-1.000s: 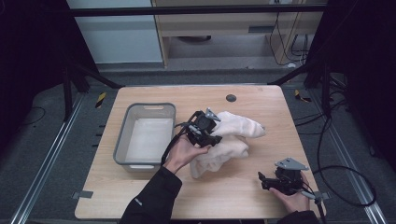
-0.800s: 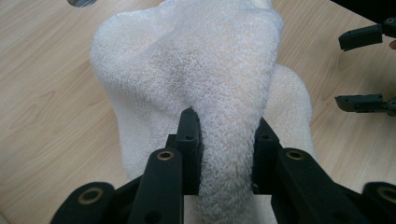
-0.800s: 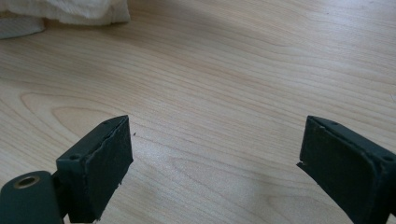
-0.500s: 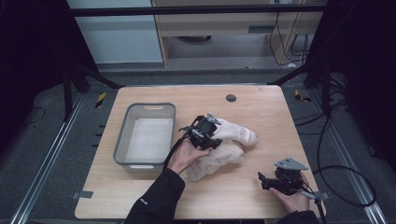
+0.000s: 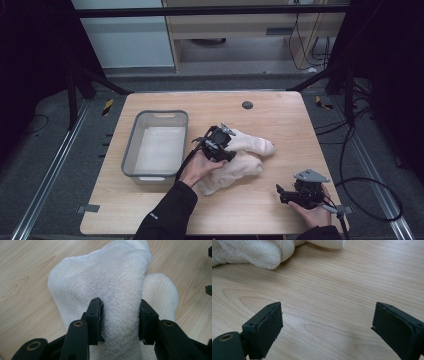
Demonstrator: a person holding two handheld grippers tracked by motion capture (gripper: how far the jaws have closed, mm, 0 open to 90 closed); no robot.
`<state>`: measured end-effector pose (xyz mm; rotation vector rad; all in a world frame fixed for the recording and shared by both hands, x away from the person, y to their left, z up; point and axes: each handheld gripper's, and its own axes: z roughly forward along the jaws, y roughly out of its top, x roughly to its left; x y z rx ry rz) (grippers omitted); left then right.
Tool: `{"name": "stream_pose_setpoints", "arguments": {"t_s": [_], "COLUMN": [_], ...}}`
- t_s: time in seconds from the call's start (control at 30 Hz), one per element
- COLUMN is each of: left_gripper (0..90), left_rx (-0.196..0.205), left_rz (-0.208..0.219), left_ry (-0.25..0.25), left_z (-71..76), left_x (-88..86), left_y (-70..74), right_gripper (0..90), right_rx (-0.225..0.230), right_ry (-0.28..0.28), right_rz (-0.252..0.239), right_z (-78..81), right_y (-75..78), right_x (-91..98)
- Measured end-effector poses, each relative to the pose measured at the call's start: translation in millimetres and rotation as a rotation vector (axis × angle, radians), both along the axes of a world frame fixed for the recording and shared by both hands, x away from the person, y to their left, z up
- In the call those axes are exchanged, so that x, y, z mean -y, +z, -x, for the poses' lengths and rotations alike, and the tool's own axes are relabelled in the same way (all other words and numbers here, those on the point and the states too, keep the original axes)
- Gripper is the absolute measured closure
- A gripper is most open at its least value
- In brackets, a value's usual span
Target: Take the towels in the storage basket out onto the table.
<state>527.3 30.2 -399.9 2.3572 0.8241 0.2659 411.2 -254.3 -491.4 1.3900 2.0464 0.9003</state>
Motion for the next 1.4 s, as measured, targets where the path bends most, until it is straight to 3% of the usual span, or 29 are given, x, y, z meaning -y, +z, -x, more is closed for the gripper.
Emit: {"name": "stream_pose_setpoints", "arguments": {"t_s": [0.4, 0.87, 1.4], "left_gripper": [38.4, 24.1, 22.2], "left_rx": [0.024, 0.069, 0.109], "left_rz": [0.006, 0.071, 0.141], "left_ry": [0.012, 0.004, 0.028], "left_z": [-0.9, 16.5, 37.2], "left_x": [-11.7, -42.3, -85.9], "left_y": [-0.6, 11.9, 18.9], "right_gripper": [9.2, 8.9, 8.6], "right_rx": [0.002, 0.002, 0.004], "right_ry": [0.000, -0.003, -0.006], "right_rz": [-0.001, 0.000, 0.003], "right_z": [0.0, 0.0, 0.0], "right_y": [-0.3, -0.9, -1.5], "right_x": [-0.2, 0.7, 1.6]}}
